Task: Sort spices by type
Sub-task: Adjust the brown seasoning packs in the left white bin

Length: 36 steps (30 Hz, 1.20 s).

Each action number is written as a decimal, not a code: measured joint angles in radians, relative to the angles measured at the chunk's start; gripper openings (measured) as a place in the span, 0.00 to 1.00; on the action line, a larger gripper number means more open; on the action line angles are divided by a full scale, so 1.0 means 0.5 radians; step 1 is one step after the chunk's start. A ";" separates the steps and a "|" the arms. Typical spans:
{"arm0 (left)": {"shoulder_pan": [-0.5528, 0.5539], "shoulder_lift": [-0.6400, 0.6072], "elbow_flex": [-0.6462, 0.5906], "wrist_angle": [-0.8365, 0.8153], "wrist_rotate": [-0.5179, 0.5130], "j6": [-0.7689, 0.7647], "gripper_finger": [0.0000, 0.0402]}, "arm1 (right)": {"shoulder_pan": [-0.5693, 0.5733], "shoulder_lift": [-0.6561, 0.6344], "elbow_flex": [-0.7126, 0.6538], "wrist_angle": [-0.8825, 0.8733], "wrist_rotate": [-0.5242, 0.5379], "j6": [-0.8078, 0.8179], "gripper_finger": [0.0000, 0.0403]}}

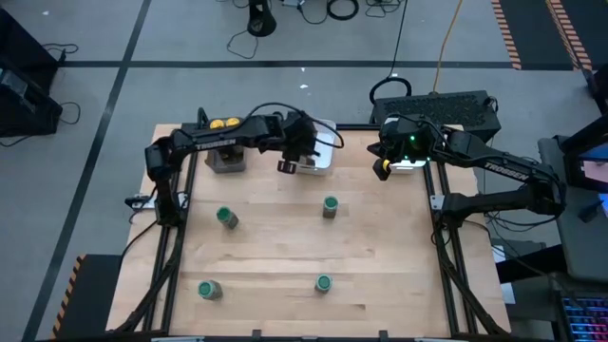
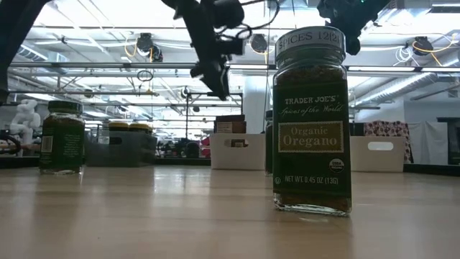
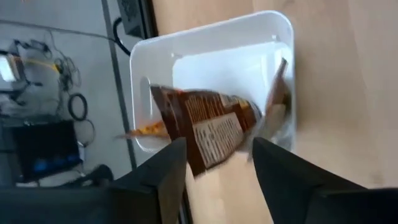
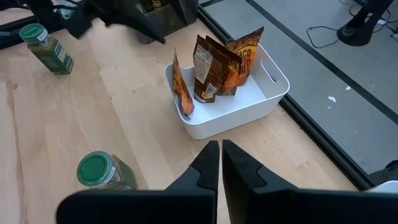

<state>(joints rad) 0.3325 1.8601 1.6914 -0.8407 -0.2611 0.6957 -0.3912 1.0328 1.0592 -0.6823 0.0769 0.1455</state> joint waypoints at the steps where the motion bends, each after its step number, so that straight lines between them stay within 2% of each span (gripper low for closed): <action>1: 0.001 -0.021 0.018 -0.030 0.026 -0.023 0.48 | 0.000 0.000 0.000 0.000 0.000 0.000 0.00; 3: 0.016 -0.095 0.039 -0.023 0.137 -0.069 0.48 | 0.001 0.000 0.000 0.000 0.000 0.000 0.00; 6: 0.079 -0.213 0.044 0.159 0.303 -0.212 0.48 | 0.001 0.000 0.000 0.001 0.000 0.000 0.00; 10: 0.278 -0.260 0.045 0.386 0.480 -0.525 0.48 | 0.001 0.000 0.000 0.008 0.000 0.000 0.00; 12: 0.415 -0.244 0.043 0.401 0.640 -0.815 0.48 | 0.000 0.000 0.000 0.008 0.000 0.000 0.00; 15: 0.603 -0.127 0.046 0.475 0.833 -1.405 0.48 | 0.001 0.000 0.000 0.012 0.000 0.000 0.00; 17: 0.685 -0.029 0.039 0.489 0.877 -1.817 0.48 | 0.000 0.000 0.000 0.024 0.001 0.000 0.00; 20: 0.739 0.066 0.039 0.614 0.989 -2.120 0.48 | 0.000 0.000 0.000 0.051 0.001 0.000 0.00; 26: 0.717 0.215 0.042 0.658 0.887 -2.322 0.48 | 0.000 -0.001 0.000 0.038 0.000 0.002 0.00; 29: 0.706 0.257 0.042 0.661 0.867 -2.324 0.48 | 0.000 -0.001 0.000 0.037 0.001 0.002 0.00; 34: 0.675 0.268 0.041 0.665 0.635 -2.304 0.48 | 0.000 -0.001 0.000 0.037 0.001 -0.008 0.00; 36: 0.666 0.266 0.042 0.683 0.622 -2.302 0.48 | 0.000 -0.001 0.000 0.037 0.001 -0.014 0.00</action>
<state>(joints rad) 0.6656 1.9930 1.7123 -0.4994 0.0498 -0.4551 -0.3912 1.0325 1.0592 -0.6640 0.0772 0.1387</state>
